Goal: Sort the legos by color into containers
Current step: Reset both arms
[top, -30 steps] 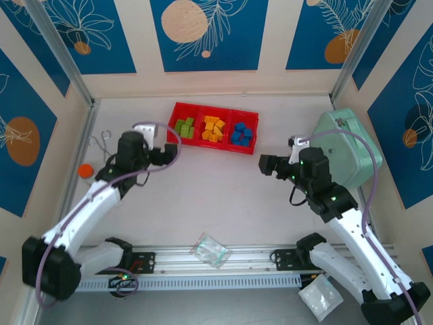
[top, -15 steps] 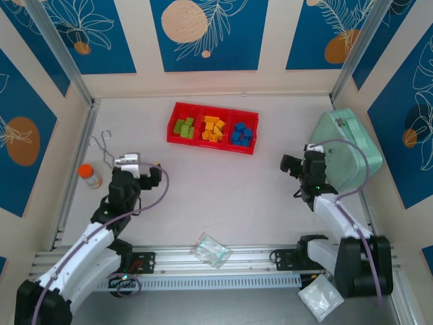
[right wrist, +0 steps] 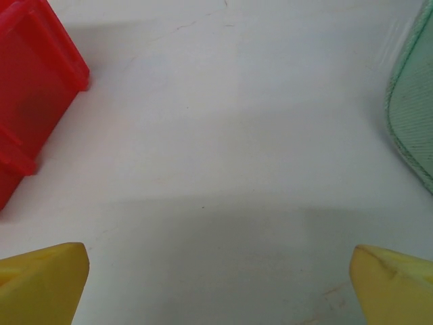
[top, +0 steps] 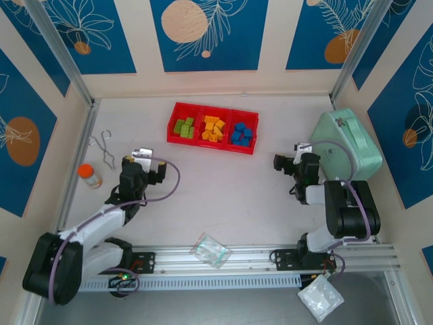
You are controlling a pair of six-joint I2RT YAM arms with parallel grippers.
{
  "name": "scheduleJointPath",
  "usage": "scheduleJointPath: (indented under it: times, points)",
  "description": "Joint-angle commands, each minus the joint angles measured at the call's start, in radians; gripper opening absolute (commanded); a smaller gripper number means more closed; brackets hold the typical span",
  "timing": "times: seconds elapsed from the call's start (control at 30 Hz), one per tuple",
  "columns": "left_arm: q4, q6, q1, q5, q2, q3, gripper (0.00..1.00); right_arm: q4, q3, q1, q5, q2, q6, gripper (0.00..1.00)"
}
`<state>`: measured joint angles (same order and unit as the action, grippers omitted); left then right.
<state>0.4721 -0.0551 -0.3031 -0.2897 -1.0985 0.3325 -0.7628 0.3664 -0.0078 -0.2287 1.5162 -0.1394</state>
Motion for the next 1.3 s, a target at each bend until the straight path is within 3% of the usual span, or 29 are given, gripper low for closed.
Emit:
scheduleJointPath:
  times: [0.0,0.03,0.23,0.3,0.33,0.43,0.5,0.73,1.27]
  points:
    - [0.225,-0.043,0.086,0.05,-0.141,-0.032,0.99,-0.096,0.022,0.03,-0.021,0.004,-0.002,0.99]
    - [0.278,-0.028,0.119,0.082,-0.193,-0.025,0.99,-0.09,0.027,0.034,-0.03,0.005,0.001,0.99]
    - [0.182,0.0,0.241,0.319,-0.34,0.127,0.99,-0.085,0.029,0.037,-0.029,0.006,0.005,0.99]
    - [0.362,-0.029,0.245,0.365,-0.418,0.081,0.99,-0.085,0.029,0.037,-0.029,0.006,0.006,0.99]
    - [0.562,-0.007,0.251,0.33,-0.491,0.03,0.99,-0.084,0.029,0.037,-0.029,0.006,0.005,0.99]
    - [0.534,0.015,0.263,0.308,-0.472,0.016,0.99,-0.084,0.031,0.037,-0.028,0.006,0.004,0.99]
    - [0.414,0.007,0.262,0.333,-0.458,0.056,0.99,-0.084,0.03,0.037,-0.029,0.006,0.004,0.99]
    - [0.486,0.021,0.254,0.258,-0.468,0.033,0.99,-0.084,0.031,0.038,-0.031,0.006,0.006,0.99]
    - [0.496,0.012,0.249,0.27,-0.465,0.027,0.99,-0.071,0.036,0.026,-0.009,0.008,-0.001,0.99]
